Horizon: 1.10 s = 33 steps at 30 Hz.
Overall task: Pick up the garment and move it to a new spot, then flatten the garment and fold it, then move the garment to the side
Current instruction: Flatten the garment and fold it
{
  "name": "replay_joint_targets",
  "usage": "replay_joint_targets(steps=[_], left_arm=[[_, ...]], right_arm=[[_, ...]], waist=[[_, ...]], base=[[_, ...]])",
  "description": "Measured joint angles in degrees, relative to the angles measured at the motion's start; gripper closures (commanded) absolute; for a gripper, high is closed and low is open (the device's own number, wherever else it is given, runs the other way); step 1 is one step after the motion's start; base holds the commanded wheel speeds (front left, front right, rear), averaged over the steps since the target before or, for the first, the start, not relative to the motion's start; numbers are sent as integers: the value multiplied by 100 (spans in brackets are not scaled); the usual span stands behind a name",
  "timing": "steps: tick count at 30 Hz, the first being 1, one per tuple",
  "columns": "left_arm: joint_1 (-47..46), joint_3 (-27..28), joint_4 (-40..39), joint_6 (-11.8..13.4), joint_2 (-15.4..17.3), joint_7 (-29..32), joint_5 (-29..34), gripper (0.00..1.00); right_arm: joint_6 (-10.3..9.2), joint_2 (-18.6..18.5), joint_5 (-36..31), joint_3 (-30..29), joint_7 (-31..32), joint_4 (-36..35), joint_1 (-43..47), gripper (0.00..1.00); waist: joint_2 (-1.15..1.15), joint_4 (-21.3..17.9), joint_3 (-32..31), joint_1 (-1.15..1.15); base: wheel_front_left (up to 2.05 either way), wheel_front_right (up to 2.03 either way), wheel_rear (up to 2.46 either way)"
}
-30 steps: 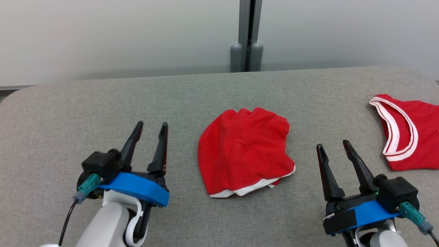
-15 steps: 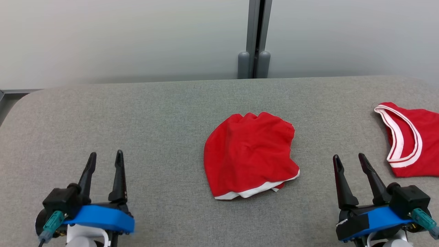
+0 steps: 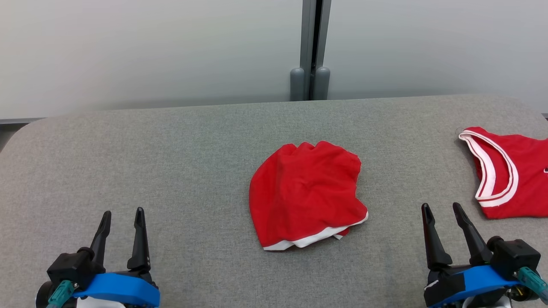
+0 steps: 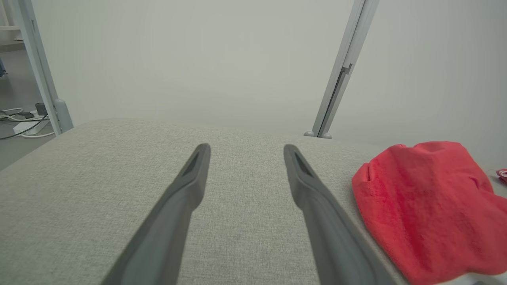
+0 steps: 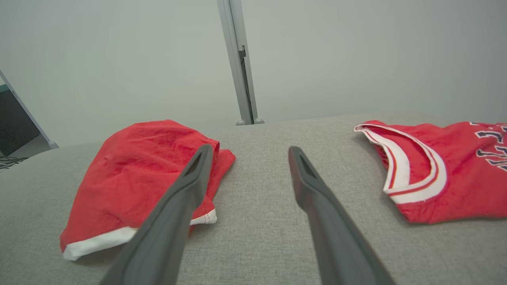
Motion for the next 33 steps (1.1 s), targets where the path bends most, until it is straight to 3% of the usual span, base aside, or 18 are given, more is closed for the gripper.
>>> replay_joint_targets(steps=[17, 25, 29, 33], left_arm=[[-7, 93, -58, -16, -107, 0, 107, 0], [-108, 102, -120, -58, -120, 0, 157, 0], [-198, 88, -141, -81, -120, 0, 197, 0], [-290, 27, -126, -129, -122, 0, 234, 0]], right_arm=[[0, 1, -37, 214, 219, 2, -114, 0], [0, 1, 189, 437, 1699, 253, -751, 0], [0, 1, 561, 475, 2460, 690, -1173, 0], [0, 2, 761, 489, 2798, 1272, -1453, 0]], waist=[[0, 22, 93, 0], [0, 35, 250, 0], [0, 89, 341, 0], [0, 204, 412, 0]], base=[[0, 0, 0], [0, 0, 0], [0, 0, 0], [0, 0, 0]])
